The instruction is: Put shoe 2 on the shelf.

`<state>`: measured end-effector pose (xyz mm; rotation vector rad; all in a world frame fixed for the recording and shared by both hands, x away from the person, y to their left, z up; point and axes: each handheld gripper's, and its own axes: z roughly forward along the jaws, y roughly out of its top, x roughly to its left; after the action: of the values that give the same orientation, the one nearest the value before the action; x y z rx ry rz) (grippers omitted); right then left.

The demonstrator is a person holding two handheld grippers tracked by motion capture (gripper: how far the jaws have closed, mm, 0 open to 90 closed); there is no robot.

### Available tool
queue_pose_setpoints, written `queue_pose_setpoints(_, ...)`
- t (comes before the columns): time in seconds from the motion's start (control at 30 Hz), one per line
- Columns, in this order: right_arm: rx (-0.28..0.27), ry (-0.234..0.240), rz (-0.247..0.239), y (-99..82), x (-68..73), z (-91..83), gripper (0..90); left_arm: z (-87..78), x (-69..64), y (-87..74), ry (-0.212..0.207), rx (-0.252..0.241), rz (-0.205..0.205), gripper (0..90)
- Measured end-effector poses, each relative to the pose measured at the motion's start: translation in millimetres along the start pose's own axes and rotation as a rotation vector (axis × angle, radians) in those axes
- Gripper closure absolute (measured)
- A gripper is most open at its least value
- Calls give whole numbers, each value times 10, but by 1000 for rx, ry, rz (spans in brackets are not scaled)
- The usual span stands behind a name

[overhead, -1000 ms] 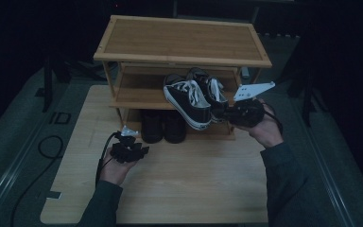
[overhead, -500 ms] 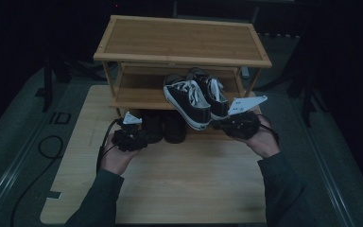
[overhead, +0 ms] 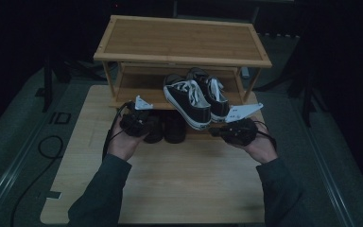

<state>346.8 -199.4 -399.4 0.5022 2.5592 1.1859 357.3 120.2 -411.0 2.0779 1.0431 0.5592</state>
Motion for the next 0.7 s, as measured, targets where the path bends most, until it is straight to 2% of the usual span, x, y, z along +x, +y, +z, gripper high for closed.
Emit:
queue_pose_setpoints(0.1, -5, 4, 2, -33, 20, 11, 900, 25, -2, 121, 22, -12, 17, 900)
queue_pose_setpoints(0.33, -15, 11, 4, -91, 47, -1, 900, 108, -38, 364, 60, -30, 60, 900)
queue_pose_setpoints(0.47, -17, 14, 12, -113, 46, -8, 900, 184, -24, 479, 79, -22, 71, 900)
queue_pose_setpoints(0.7, -29, 10, 11, -114, 47, -30, 900, 295, 5, 567, 112, 8, 79, 900)
